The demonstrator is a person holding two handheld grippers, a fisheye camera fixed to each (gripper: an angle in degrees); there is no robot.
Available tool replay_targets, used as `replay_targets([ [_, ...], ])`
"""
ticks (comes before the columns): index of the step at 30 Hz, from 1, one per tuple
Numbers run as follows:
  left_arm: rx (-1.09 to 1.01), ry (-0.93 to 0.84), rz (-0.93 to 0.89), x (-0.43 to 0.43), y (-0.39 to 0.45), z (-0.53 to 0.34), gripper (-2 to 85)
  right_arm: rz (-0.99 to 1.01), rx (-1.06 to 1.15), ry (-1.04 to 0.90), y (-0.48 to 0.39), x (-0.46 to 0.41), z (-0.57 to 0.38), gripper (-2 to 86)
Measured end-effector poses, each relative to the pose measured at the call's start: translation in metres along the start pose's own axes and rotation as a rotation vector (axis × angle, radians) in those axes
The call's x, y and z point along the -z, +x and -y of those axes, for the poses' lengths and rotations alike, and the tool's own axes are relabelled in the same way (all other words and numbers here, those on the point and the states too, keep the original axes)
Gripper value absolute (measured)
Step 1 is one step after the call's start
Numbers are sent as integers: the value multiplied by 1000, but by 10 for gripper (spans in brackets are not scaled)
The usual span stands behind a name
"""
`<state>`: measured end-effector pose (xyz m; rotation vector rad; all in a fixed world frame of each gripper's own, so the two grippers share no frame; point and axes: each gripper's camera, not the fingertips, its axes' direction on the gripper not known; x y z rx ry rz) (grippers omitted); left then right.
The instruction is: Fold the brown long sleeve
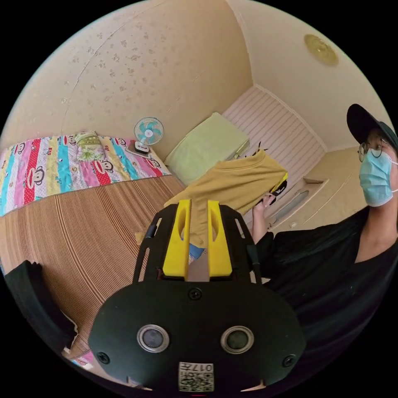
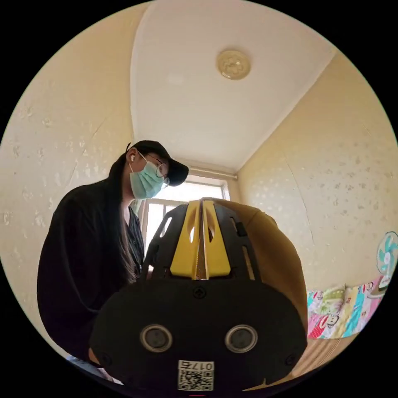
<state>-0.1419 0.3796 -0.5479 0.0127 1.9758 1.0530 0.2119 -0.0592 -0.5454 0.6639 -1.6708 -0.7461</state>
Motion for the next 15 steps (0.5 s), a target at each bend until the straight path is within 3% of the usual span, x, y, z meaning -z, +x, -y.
replay_targets([
  [6,-185,49,38,52,36,18,66,416,-173,338,54,-41,-13,8],
  [9,-237,15,54,57,47,20,75,566,-229,327,65,-100,-24,8],
  [15,-229,-122,-117,14,30,23,181,792,-232,303,77,-201,-46,9],
])
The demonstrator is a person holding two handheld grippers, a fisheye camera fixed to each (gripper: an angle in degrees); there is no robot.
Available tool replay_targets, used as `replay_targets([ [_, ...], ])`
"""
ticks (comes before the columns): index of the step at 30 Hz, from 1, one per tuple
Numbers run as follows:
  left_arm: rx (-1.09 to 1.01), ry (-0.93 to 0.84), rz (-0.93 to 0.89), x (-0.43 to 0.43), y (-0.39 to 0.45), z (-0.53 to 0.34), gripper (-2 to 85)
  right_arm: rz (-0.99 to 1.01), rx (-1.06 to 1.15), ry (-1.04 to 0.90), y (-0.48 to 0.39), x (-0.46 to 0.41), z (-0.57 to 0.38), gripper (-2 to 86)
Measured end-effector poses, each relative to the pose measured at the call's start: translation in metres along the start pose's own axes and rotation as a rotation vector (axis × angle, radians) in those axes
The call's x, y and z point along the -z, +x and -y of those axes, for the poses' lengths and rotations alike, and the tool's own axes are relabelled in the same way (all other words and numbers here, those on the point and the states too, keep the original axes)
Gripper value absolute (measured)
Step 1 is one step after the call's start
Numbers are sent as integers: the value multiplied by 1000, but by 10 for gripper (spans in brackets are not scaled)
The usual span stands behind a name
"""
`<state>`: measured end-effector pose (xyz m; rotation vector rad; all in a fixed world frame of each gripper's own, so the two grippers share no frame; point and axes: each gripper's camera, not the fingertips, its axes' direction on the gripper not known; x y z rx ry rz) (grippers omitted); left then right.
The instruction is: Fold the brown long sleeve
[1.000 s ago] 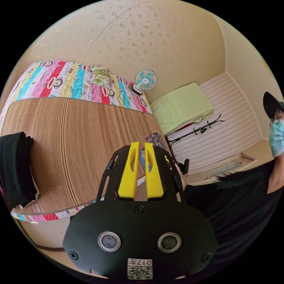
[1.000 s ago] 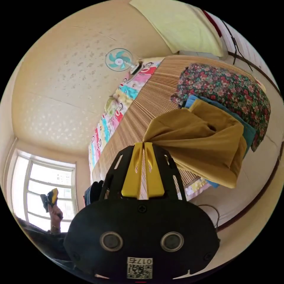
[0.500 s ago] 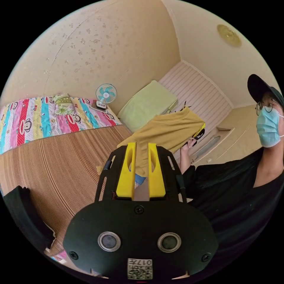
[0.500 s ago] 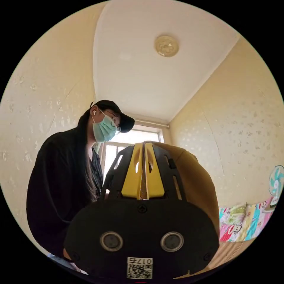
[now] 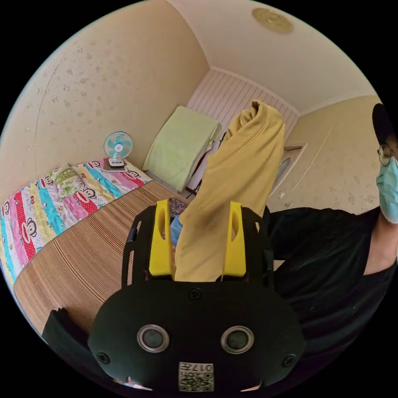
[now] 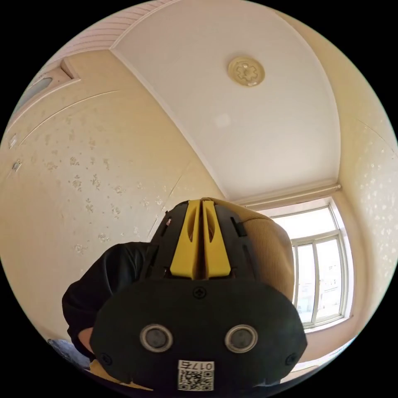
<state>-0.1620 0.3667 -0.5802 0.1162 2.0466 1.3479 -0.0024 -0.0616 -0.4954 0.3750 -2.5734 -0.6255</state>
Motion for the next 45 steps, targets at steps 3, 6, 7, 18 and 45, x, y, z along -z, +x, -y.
replay_targets([
  [3,53,-71,-326,-28,-18,-8,129,-112,-27,-54,28,-10,-8,12],
  [6,19,65,-474,-10,-12,-22,42,-400,-114,-207,57,0,-8,18],
  [7,-4,108,-443,5,-3,-24,40,-643,-187,-282,69,12,-7,22],
  [18,295,186,-49,-2,-42,7,30,-1609,-562,-831,96,-16,-126,122],
  [45,204,231,78,33,9,-75,109,-1705,-37,-1022,208,-120,-173,33],
])
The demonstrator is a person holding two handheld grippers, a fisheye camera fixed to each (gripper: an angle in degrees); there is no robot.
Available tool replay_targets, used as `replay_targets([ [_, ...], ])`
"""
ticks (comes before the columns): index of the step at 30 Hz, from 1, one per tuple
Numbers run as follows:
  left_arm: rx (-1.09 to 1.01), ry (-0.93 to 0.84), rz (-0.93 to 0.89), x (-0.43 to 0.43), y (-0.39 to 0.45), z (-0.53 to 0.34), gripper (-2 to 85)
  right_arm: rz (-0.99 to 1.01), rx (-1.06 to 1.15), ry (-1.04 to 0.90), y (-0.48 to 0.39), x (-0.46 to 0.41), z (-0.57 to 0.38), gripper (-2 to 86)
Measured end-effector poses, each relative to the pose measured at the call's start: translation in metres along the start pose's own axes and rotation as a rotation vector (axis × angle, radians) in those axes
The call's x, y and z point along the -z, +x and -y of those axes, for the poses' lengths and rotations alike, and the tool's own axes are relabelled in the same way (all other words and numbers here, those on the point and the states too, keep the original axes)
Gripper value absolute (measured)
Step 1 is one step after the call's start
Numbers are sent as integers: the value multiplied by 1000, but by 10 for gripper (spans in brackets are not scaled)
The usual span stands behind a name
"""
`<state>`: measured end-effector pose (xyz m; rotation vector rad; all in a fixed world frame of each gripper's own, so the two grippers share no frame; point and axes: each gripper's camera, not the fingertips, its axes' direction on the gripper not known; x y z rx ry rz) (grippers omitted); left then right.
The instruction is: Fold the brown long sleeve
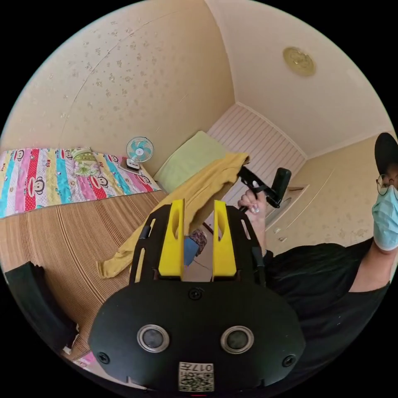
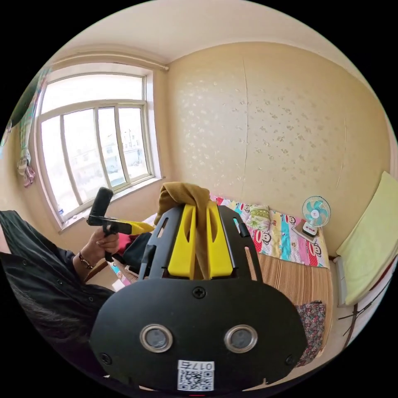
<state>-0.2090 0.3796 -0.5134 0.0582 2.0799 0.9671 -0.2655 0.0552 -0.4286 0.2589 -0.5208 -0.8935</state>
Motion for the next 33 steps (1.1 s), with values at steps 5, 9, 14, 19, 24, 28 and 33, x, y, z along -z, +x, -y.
replay_targets([
  [5,-104,-140,98,-21,17,-32,149,37,56,80,-1,39,64,29],
  [9,-191,-27,393,-49,46,-44,141,65,57,147,12,67,90,29],
  [14,-231,66,406,-59,62,-46,18,41,-69,158,69,97,84,38],
  [19,-93,430,165,29,57,-48,0,-88,-195,-38,166,98,17,49],
  [24,-69,410,243,38,62,-41,-3,116,-505,-243,248,20,-131,30],
  [28,-73,371,218,29,80,-57,-4,256,-569,-223,258,0,-231,25],
  [33,-183,351,181,35,129,-55,-6,348,-618,-115,258,4,-291,20],
])
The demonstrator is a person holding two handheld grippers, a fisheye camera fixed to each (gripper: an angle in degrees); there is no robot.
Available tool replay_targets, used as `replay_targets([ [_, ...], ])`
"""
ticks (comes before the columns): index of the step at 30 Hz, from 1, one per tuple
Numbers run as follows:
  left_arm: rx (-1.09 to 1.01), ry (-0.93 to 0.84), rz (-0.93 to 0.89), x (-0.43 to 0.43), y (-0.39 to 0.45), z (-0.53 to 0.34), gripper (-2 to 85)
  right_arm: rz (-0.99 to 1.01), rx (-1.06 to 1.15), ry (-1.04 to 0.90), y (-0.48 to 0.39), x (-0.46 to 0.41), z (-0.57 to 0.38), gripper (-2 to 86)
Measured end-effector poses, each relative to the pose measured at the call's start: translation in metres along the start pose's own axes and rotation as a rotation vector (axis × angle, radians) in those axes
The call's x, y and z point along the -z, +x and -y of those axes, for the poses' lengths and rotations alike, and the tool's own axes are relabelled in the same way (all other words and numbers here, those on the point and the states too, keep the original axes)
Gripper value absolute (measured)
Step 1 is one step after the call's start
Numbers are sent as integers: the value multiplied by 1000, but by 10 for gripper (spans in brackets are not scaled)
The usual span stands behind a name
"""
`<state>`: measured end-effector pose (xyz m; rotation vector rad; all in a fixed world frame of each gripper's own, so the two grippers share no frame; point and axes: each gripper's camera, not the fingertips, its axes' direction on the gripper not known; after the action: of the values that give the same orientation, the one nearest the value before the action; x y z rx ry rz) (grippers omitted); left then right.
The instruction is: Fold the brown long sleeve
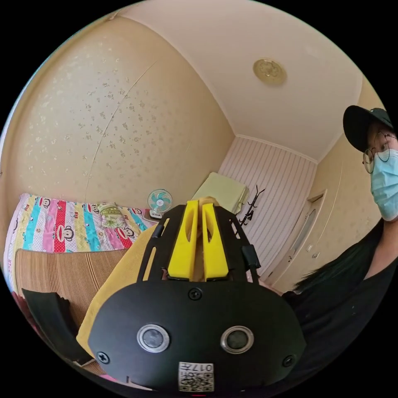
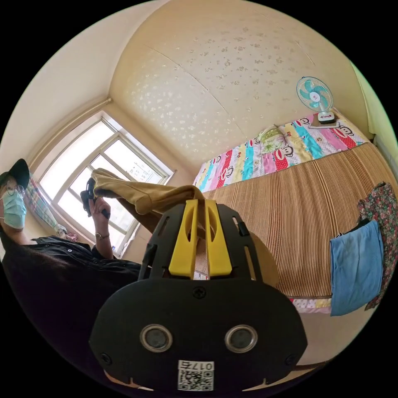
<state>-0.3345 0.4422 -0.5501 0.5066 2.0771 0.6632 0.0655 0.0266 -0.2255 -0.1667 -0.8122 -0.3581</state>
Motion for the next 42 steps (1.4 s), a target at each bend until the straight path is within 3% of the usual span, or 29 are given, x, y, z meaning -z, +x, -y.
replay_targets([
  [5,-51,-23,4,5,34,30,-7,152,73,-30,-1,-16,-26,51],
  [10,-71,31,126,21,56,60,-8,264,345,-231,-61,-58,-52,145],
  [13,-57,70,140,33,63,77,-9,287,485,-372,-105,-82,-66,171],
  [18,-69,128,164,50,77,103,-8,204,641,-468,-172,-109,-77,183],
  [21,-47,171,183,55,82,119,-8,266,696,-481,-204,-116,-77,181],
  [24,-29,218,187,58,86,135,-8,249,678,-426,-224,-116,-79,168],
  [27,-9,274,212,67,87,150,-8,86,673,-384,-229,-107,-80,77],
  [32,-59,293,223,96,72,174,-8,-89,517,-104,-198,-10,-44,40],
  [37,-106,163,177,122,47,192,-8,-60,444,250,-170,151,-18,35],
  [39,-143,123,161,125,45,194,-8,5,415,291,-161,191,-10,34],
  [42,-191,26,143,122,44,201,-8,-57,447,402,-177,235,-2,33],
])
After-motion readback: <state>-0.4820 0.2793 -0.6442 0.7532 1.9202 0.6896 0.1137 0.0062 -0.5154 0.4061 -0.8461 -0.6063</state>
